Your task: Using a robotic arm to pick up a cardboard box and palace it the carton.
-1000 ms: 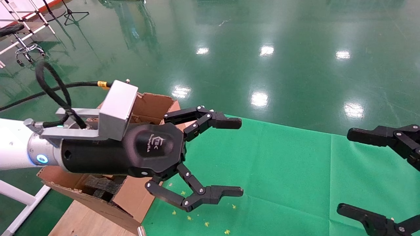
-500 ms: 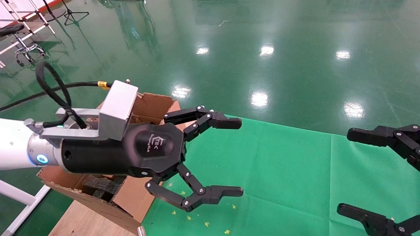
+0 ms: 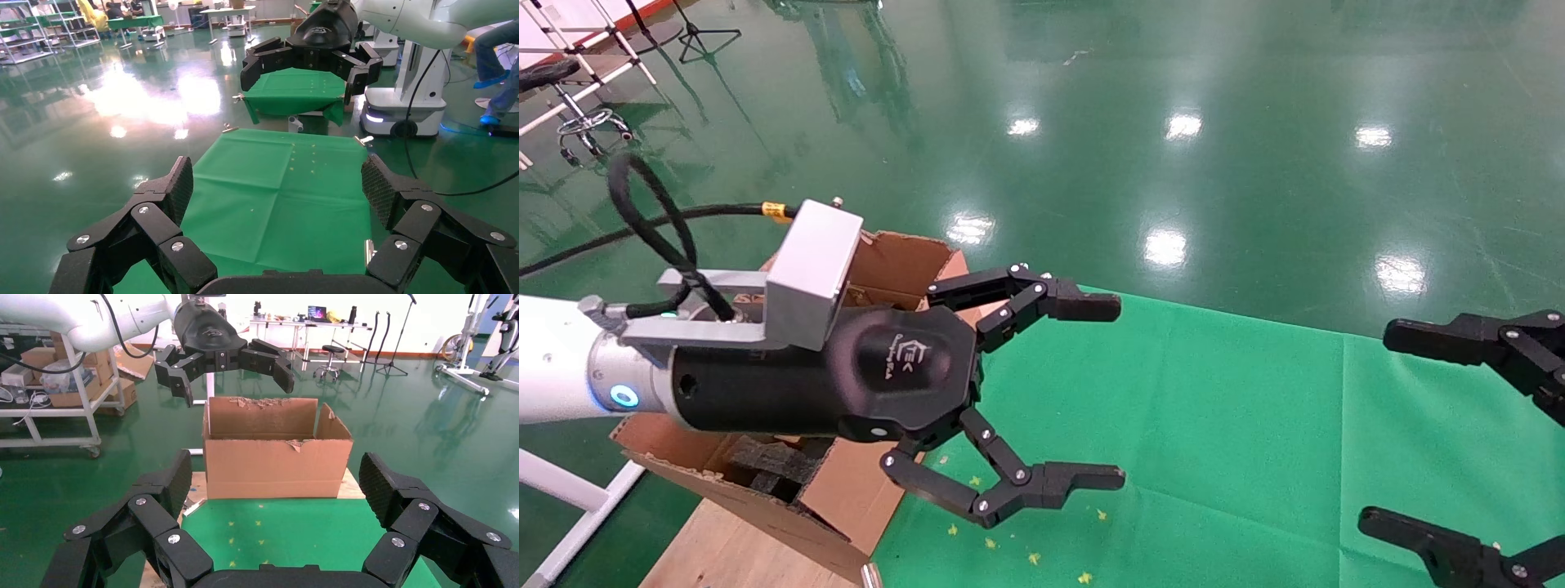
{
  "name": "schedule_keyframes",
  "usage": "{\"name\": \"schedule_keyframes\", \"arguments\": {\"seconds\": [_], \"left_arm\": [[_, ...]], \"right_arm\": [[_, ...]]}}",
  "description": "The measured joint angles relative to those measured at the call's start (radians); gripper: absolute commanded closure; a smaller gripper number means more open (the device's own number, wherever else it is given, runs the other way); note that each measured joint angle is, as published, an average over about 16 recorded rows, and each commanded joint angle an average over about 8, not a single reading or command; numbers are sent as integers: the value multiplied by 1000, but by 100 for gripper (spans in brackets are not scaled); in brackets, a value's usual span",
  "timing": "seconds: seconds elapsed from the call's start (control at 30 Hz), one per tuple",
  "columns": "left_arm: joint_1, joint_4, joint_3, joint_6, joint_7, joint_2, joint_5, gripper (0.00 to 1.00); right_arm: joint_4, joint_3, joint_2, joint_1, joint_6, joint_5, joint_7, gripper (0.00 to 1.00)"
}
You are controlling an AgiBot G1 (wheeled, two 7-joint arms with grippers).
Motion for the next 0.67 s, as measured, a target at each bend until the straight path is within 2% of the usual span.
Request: {"name": "schedule_keyframes", "arguments": {"seconds": [0.67], "left_arm": [[0,0,0,0,0,0,0,0]], "right_arm": [[0,0,0,0,0,0,0,0]]}}
